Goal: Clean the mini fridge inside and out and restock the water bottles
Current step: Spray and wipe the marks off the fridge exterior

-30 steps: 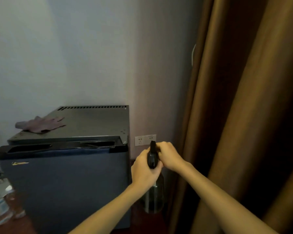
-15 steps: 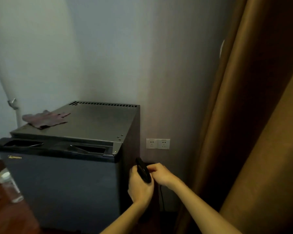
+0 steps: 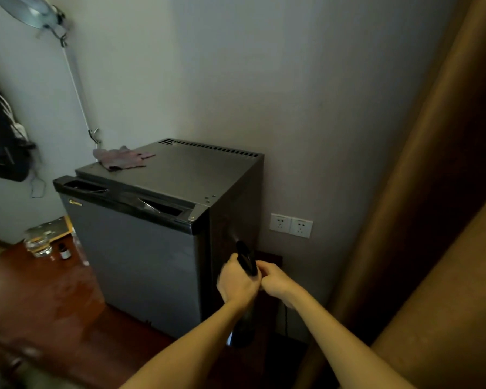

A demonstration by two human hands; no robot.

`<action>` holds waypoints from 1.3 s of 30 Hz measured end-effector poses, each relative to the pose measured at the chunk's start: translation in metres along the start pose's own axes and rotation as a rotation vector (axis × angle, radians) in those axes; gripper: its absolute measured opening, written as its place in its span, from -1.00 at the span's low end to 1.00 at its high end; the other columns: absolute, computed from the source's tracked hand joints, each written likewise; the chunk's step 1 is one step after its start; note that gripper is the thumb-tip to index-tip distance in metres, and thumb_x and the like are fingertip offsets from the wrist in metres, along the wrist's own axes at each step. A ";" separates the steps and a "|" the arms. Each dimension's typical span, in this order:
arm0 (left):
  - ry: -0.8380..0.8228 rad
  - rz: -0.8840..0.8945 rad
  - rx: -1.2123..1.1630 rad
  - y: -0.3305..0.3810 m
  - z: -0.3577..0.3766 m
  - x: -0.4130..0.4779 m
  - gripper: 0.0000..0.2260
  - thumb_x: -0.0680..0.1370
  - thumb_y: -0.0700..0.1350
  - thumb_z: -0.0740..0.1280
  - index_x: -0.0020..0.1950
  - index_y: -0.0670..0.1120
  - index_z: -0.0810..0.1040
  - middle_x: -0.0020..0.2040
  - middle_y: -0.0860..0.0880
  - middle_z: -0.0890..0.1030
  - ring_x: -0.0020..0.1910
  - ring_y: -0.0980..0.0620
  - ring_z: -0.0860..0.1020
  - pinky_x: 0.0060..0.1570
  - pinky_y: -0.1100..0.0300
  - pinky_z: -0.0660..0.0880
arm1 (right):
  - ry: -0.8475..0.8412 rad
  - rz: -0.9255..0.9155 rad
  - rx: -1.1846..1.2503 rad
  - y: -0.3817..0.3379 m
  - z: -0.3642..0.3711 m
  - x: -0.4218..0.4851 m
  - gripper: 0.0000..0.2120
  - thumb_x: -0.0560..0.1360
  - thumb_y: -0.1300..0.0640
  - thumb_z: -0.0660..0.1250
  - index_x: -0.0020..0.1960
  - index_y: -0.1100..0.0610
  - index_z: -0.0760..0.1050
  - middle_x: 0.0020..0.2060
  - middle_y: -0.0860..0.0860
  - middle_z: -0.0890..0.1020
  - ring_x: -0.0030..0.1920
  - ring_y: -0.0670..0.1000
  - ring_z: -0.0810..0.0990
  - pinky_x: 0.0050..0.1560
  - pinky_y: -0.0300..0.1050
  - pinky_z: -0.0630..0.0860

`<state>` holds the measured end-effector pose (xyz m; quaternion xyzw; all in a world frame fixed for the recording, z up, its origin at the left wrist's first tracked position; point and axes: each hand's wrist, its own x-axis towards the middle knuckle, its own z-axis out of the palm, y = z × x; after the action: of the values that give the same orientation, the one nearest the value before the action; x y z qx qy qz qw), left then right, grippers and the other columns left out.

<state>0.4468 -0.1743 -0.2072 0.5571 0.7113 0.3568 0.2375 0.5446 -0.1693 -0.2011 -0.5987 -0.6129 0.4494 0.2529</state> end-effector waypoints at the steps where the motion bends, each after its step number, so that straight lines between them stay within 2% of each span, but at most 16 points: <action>1: 0.008 0.025 0.030 -0.001 0.002 0.000 -0.79 0.46 0.01 0.32 0.05 -0.02 0.49 -0.08 -0.02 0.61 -0.03 -0.03 0.60 -0.01 0.11 0.51 | -0.003 0.010 0.005 0.002 0.000 0.000 -0.60 0.51 0.37 0.20 0.29 0.09 0.48 0.13 0.08 0.60 0.14 0.03 0.55 0.10 -0.12 0.48; 4: 0.017 0.121 0.106 0.000 0.008 0.003 -0.88 0.45 0.01 0.31 -0.05 0.03 0.50 -0.19 0.04 0.62 -0.12 0.05 0.61 0.11 0.07 0.49 | -0.002 0.041 0.023 0.009 -0.005 0.000 -0.56 0.48 0.40 0.18 0.29 0.09 0.48 0.04 0.02 0.59 0.09 0.01 0.53 -0.02 -0.20 0.46; 9: -0.041 0.225 0.184 0.007 0.017 0.007 -0.91 0.44 0.03 0.30 -0.12 0.05 0.48 -0.26 0.06 0.59 -0.16 0.06 0.60 0.16 0.10 0.41 | 0.027 0.089 0.080 0.021 -0.016 -0.002 -0.54 0.48 0.43 0.17 0.27 0.05 0.47 0.12 0.01 0.58 0.17 0.01 0.50 0.12 -0.15 0.43; 13: -0.095 0.240 0.049 -0.004 0.024 0.001 -0.89 0.44 0.02 0.31 -0.07 0.06 0.48 -0.21 0.07 0.60 -0.15 0.09 0.60 0.03 0.08 0.53 | 0.016 0.102 0.136 0.027 -0.020 -0.005 -0.58 0.48 0.44 0.18 0.20 0.03 0.46 0.06 -0.05 0.56 0.15 -0.04 0.49 0.05 -0.24 0.44; 16: -0.155 0.271 -0.061 -0.027 0.026 -0.011 -0.87 0.42 0.03 0.32 -0.06 0.10 0.47 -0.21 0.10 0.58 -0.17 0.18 0.57 -0.09 0.12 0.57 | -0.006 0.118 0.107 0.035 -0.014 -0.006 -0.57 0.48 0.42 0.21 0.25 0.06 0.48 0.10 -0.02 0.57 0.20 -0.02 0.50 -0.02 -0.30 0.47; 20: -0.179 0.290 -0.120 -0.068 0.020 -0.027 -0.85 0.45 0.00 0.35 -0.01 0.12 0.47 -0.15 0.13 0.58 -0.13 0.26 0.56 -0.08 0.23 0.55 | -0.112 0.142 0.063 0.038 0.006 -0.009 -0.55 0.48 0.44 0.17 0.28 0.10 0.47 0.10 0.00 0.56 0.12 -0.07 0.48 -0.16 -0.37 0.41; 23: -0.132 0.287 -0.150 -0.098 0.011 -0.031 -0.80 0.44 0.05 0.34 0.05 0.10 0.49 -0.13 0.14 0.59 -0.11 0.24 0.58 -0.10 0.25 0.56 | -0.155 0.134 0.015 0.034 0.033 -0.005 -0.58 0.49 0.44 0.17 0.27 0.15 0.48 0.06 0.03 0.56 0.10 -0.04 0.51 -0.13 -0.37 0.44; 26: -0.077 0.274 -0.200 -0.128 -0.006 -0.032 -0.67 0.40 0.10 0.33 0.11 0.02 0.53 -0.12 0.11 0.64 -0.14 0.21 0.61 -0.14 0.18 0.59 | -0.188 0.108 -0.020 0.025 0.066 0.002 -0.59 0.48 0.45 0.15 0.27 0.21 0.47 0.02 0.07 0.56 0.11 0.02 0.53 -0.05 -0.28 0.45; 29: 0.014 0.273 -0.172 -0.159 -0.033 -0.032 -0.66 0.38 0.17 0.29 0.07 0.03 0.52 -0.11 0.13 0.61 -0.14 0.20 0.59 -0.18 0.18 0.57 | -0.278 0.051 -0.040 0.008 0.104 0.010 -0.56 0.48 0.48 0.13 0.31 0.26 0.42 0.08 0.15 0.56 0.08 -0.01 0.48 -0.15 -0.36 0.43; 30: 0.050 0.263 -0.161 -0.170 -0.043 -0.031 -0.68 0.39 0.18 0.29 0.04 0.04 0.52 -0.13 0.13 0.60 -0.16 0.20 0.59 -0.20 0.18 0.57 | -0.311 0.023 -0.046 0.002 0.117 0.013 -0.57 0.48 0.48 0.13 0.31 0.26 0.42 0.13 0.16 0.56 0.10 0.00 0.49 -0.11 -0.36 0.44; 32: 0.122 0.215 -0.151 -0.190 -0.063 -0.028 -0.68 0.39 0.20 0.30 0.02 0.05 0.52 -0.15 0.14 0.60 -0.18 0.20 0.58 -0.22 0.18 0.56 | -0.364 -0.020 -0.071 -0.010 0.147 0.021 -0.58 0.48 0.45 0.15 0.30 0.24 0.44 0.21 0.16 0.55 0.18 0.06 0.52 0.10 -0.19 0.49; 35: 0.203 0.178 -0.137 -0.218 -0.096 -0.019 -0.72 0.41 0.18 0.31 0.03 0.07 0.52 -0.15 0.14 0.60 -0.17 0.19 0.58 -0.21 0.12 0.57 | -0.410 -0.081 -0.108 -0.032 0.190 0.032 -0.50 0.43 0.43 0.17 0.35 0.17 0.39 0.27 0.14 0.52 0.30 0.11 0.48 0.30 0.00 0.44; 37: 0.235 0.171 -0.123 -0.235 -0.120 -0.006 -0.76 0.43 0.17 0.31 0.01 0.10 0.49 -0.16 0.14 0.59 -0.19 0.18 0.58 -0.24 0.08 0.57 | -0.462 -0.112 -0.118 -0.053 0.214 0.038 -0.44 0.45 0.42 0.16 0.42 0.11 0.31 0.33 0.08 0.45 0.35 0.09 0.42 0.28 -0.06 0.43; 39: 0.273 0.165 -0.110 -0.250 -0.145 0.011 -0.79 0.45 0.17 0.30 0.01 0.12 0.47 -0.16 0.15 0.58 -0.19 0.18 0.57 -0.25 0.09 0.56 | -0.501 -0.138 -0.121 -0.074 0.238 0.051 -0.40 0.47 0.43 0.14 0.46 0.06 0.25 0.35 0.02 0.41 0.37 0.07 0.39 0.19 -0.15 0.43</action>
<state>0.1814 -0.2299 -0.3085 0.5461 0.6682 0.4858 0.1388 0.2974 -0.1708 -0.2609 -0.4393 -0.7215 0.5280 0.0872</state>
